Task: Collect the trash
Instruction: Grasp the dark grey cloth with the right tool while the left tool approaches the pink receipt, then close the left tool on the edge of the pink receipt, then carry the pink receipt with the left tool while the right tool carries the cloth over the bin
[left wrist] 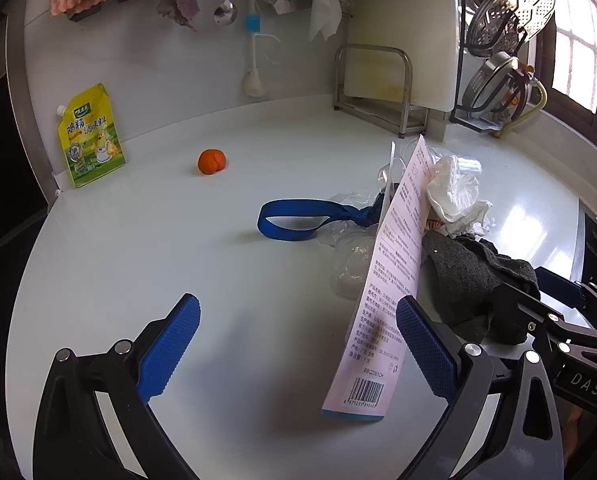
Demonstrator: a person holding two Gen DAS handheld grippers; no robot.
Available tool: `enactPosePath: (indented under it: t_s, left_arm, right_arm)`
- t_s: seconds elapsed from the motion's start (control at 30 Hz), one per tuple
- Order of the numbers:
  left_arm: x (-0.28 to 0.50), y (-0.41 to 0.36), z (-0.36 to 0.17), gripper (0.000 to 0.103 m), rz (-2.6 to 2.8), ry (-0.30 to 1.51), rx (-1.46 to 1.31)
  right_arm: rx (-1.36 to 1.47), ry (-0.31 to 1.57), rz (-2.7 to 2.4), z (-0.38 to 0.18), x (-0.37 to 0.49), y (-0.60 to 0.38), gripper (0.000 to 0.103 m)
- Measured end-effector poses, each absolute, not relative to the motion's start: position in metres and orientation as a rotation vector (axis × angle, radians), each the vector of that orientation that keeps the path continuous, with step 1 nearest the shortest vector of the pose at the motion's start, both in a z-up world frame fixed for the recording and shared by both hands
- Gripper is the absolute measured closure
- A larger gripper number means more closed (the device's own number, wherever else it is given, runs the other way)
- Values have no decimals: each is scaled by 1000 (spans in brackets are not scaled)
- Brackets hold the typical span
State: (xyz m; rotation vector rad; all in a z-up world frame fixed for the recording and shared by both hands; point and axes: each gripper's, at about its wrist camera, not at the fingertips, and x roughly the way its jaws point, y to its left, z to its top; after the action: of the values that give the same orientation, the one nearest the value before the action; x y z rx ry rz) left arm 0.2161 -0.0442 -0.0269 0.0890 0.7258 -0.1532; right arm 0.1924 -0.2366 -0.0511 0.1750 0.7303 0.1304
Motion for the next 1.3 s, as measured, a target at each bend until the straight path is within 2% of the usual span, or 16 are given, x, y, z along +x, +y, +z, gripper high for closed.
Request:
enactPosePath:
  t_s: [0.2, 0.3, 0.37, 0.53, 0.63, 0.73, 0.9, 1.3]
  left_arm:
    - [222, -48, -29, 7, -166, 739, 104]
    - [224, -52, -29, 11, -176, 740, 112]
    - [227, -54, -30, 18, -191, 750, 114]
    - [229, -59, -33, 51, -230, 777, 107]
    - [224, -61, -33, 65, -247, 764, 111]
    - [219, -61, -31, 78, -282, 762, 92]
    - [210, -58, -28, 83, -283, 740, 91]
    - [180, -42, -6, 87, -279, 679, 51]
  right_arm:
    - [169, 749, 137, -57, 199, -234, 31]
    - [164, 761, 152, -59, 201, -230, 42]
    - [163, 757, 159, -59, 201, -229, 52]
    - [144, 738, 154, -57, 197, -226, 66]
    - [151, 732, 158, -57, 194, -228, 79]
    - [173, 728, 160, -57, 190, -232, 83]
    - [181, 712, 146, -56, 180, -233, 84]
    - [204, 669, 109, -45, 147, -239, 85]
